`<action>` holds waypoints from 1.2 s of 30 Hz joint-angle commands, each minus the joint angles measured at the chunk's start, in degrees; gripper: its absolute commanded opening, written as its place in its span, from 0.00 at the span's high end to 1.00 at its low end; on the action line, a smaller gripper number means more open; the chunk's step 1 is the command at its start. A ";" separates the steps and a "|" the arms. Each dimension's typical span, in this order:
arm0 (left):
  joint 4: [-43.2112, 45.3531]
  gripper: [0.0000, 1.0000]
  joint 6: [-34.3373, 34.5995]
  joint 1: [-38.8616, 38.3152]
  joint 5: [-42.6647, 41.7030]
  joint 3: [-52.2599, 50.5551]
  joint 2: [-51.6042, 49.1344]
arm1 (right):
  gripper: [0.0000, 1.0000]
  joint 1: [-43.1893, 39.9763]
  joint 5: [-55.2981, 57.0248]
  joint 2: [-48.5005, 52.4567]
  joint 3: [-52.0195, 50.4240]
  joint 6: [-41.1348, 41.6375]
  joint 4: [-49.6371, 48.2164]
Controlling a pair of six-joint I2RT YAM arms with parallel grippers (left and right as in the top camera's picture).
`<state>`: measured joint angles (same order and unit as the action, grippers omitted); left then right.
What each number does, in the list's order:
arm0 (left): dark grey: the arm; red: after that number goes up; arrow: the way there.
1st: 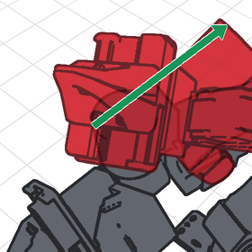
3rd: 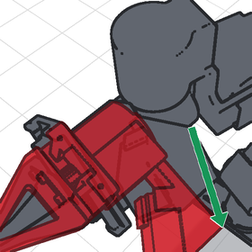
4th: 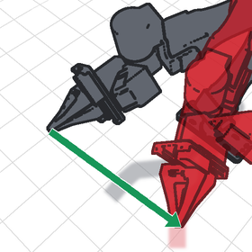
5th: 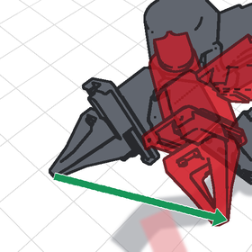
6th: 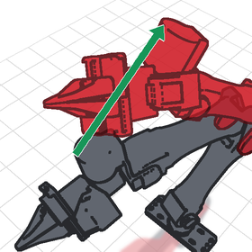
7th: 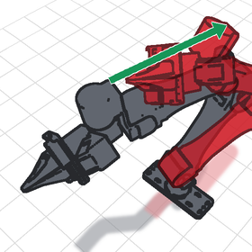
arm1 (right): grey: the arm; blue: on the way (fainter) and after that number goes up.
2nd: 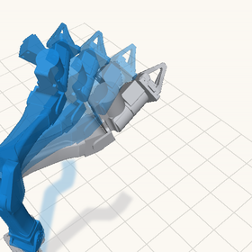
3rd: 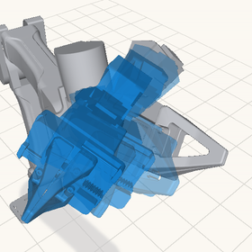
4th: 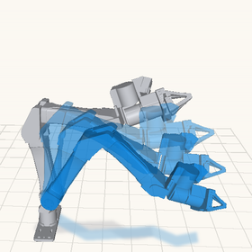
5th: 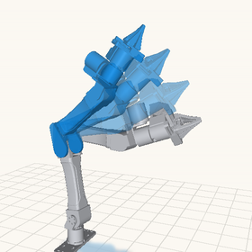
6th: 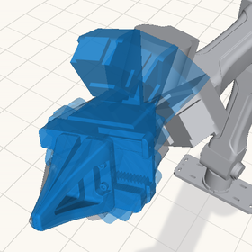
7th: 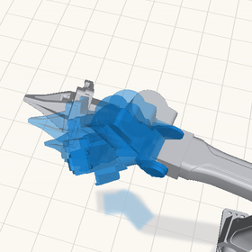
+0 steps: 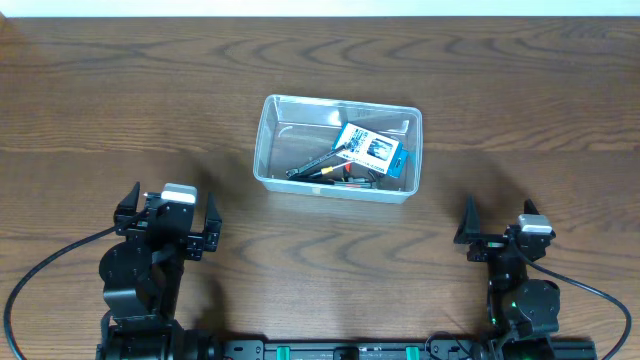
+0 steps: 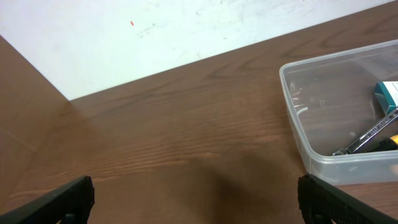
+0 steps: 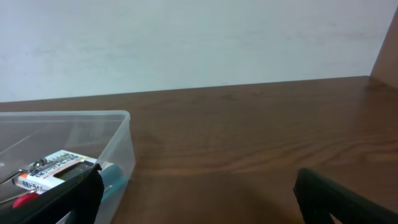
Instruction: Pack container
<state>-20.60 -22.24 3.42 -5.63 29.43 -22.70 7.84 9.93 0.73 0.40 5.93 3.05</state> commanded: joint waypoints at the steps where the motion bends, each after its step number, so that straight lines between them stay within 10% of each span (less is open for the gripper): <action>1: 0.11 0.02 0.74 -0.07 -0.35 -0.13 0.33 | 0.01 0.72 1.03 -0.42 -0.09 1.11 0.20; 22: -1.22 0.02 0.79 -0.13 -0.42 -0.13 0.72 | 0.01 0.72 1.03 -0.42 -0.09 1.11 0.17; 36: -0.70 0.02 25.62 -7.37 1.64 -13.51 21.03 | 0.01 0.72 1.03 -0.42 -0.09 1.09 0.17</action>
<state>-23.00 -3.40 -3.66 -6.96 19.14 -4.16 7.84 10.11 0.71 0.40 6.04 3.01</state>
